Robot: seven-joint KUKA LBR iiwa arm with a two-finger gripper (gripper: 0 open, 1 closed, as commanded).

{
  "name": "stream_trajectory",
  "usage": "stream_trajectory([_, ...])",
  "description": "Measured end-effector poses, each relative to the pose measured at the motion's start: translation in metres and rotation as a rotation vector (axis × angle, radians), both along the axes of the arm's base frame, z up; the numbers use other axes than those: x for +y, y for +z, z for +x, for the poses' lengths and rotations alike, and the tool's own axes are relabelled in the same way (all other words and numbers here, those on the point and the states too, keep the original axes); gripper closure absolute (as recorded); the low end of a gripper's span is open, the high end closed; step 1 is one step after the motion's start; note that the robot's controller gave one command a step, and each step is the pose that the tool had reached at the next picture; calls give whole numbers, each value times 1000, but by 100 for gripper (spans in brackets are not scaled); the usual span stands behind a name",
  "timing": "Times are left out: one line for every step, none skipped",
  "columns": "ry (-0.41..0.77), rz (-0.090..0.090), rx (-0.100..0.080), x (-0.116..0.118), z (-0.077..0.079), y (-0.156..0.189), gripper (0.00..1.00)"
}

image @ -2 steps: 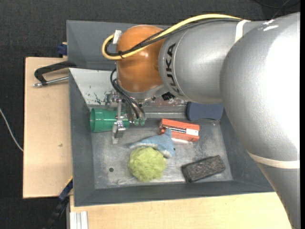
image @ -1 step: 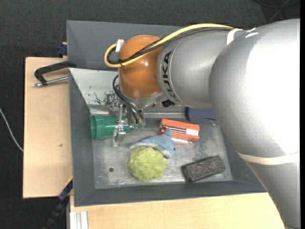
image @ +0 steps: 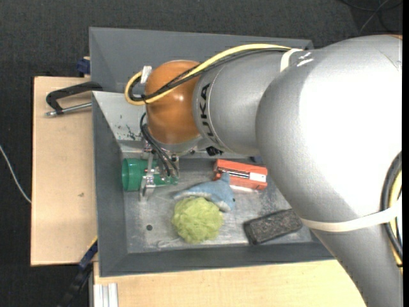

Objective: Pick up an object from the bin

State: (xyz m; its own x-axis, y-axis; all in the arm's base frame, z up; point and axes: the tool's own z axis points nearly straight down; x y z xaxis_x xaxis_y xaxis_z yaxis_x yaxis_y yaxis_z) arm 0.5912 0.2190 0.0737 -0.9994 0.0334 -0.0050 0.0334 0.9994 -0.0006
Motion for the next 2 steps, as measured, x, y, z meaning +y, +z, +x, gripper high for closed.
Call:
stream_trajectory([0,0,0,0,0,0,100])
stream_trajectory([53,4,-1,-2,-9,136,100])
